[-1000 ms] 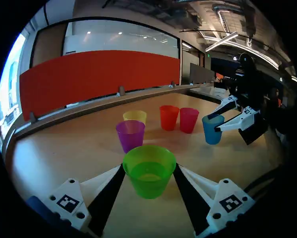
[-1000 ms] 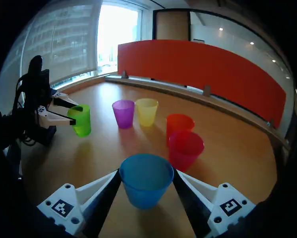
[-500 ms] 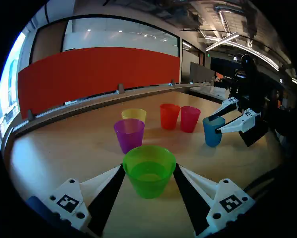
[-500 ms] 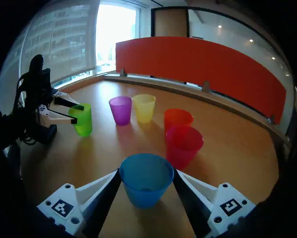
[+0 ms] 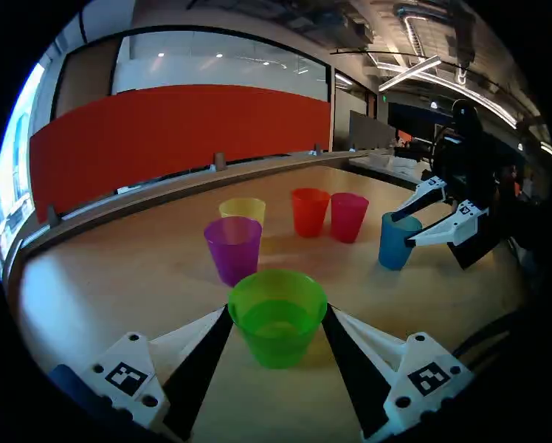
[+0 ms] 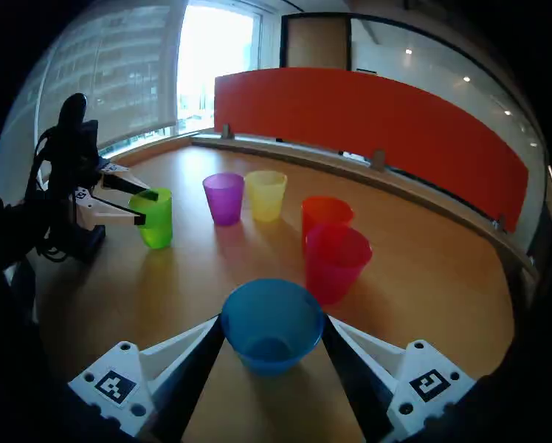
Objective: Pour water
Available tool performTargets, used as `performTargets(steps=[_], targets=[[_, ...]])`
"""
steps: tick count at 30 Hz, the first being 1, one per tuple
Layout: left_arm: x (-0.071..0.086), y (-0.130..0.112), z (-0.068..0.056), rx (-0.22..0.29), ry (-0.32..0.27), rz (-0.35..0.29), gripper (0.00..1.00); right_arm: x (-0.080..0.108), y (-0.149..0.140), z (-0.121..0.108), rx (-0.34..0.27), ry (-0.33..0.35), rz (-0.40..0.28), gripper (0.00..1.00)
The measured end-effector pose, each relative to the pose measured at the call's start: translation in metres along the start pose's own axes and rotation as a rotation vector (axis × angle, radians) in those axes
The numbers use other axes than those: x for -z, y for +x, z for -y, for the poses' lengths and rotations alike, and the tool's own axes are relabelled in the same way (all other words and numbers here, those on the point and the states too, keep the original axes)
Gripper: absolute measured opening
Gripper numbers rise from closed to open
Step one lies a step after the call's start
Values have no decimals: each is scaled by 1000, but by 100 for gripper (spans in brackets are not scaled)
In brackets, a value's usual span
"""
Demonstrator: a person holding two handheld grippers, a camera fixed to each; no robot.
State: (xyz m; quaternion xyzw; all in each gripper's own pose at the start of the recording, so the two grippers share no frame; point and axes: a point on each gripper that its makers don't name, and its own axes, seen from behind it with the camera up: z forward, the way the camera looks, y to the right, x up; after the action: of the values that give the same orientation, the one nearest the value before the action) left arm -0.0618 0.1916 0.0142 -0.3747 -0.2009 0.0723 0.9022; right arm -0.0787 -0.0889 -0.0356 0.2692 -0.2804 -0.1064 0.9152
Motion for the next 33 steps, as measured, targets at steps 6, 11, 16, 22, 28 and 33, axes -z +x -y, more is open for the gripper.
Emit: performTargets(steps=[6,11,16,22,28,33], targets=[[-3,-5,-2,-15,0,26,87,3,-4,0,11,-8,9,96],[-4,-8,-3,-26,-1,48,87,5,-5,-1,6,-12,12,99],[-4,-9,-4,-33,-4,61,87,6,-7,-3,1,-18,16,100],[-3,-12,-4,-49,-4,78,88,9,-10,-3,5,-26,19,100],[0,-15,-5,-86,4,100,89,13,-12,-4,2,-34,19,100],[4,-17,-5,-94,9,106,90,17,-17,-4,-3,-44,20,100]])
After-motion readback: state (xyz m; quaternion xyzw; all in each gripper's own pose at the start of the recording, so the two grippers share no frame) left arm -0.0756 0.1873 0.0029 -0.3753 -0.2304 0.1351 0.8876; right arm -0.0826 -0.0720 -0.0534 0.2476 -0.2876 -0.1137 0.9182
